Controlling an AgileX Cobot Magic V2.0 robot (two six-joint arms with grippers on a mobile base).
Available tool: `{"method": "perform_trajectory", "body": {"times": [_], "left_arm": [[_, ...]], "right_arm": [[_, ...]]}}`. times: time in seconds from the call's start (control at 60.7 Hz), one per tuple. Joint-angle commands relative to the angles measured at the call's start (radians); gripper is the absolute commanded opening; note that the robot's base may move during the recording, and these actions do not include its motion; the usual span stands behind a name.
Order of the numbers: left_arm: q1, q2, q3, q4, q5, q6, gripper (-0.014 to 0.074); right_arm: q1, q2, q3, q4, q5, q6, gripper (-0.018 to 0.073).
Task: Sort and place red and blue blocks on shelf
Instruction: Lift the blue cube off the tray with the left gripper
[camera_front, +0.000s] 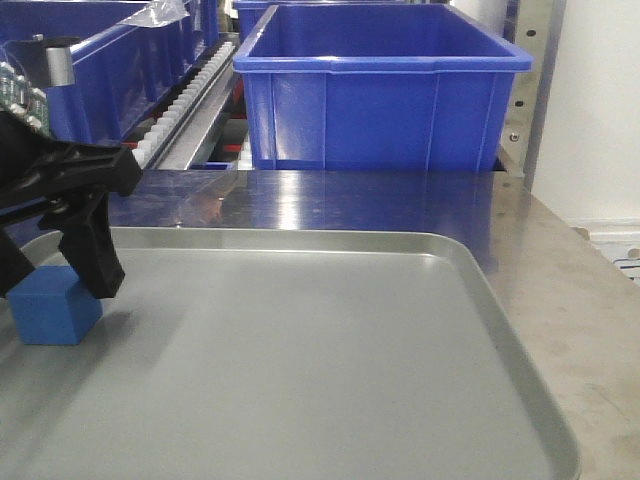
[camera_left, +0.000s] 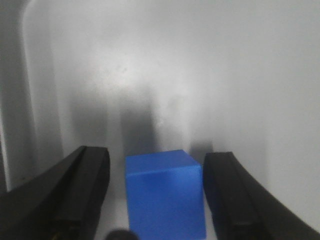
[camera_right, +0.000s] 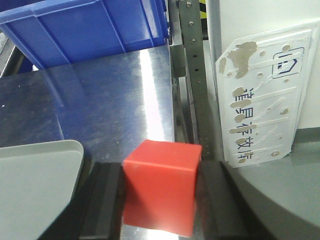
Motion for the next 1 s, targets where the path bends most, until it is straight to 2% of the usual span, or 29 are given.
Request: {"method": "perform_trajectory", "body": {"times": [0.0, 0.988], "left_arm": [[-0.007, -0.024, -0.023, -0.004, -0.037, -0.008, 0.0459], [-0.007, -0.024, 0.0, -0.004, -0.037, -0.008, 0.0459]], "right_arm": [[-0.005, 0.003, -0.027, -0.01, -0.088, -0.004, 0.0049], [-0.005, 0.003, -0.027, -0.01, -0.088, -0.004, 0.0049]]}}
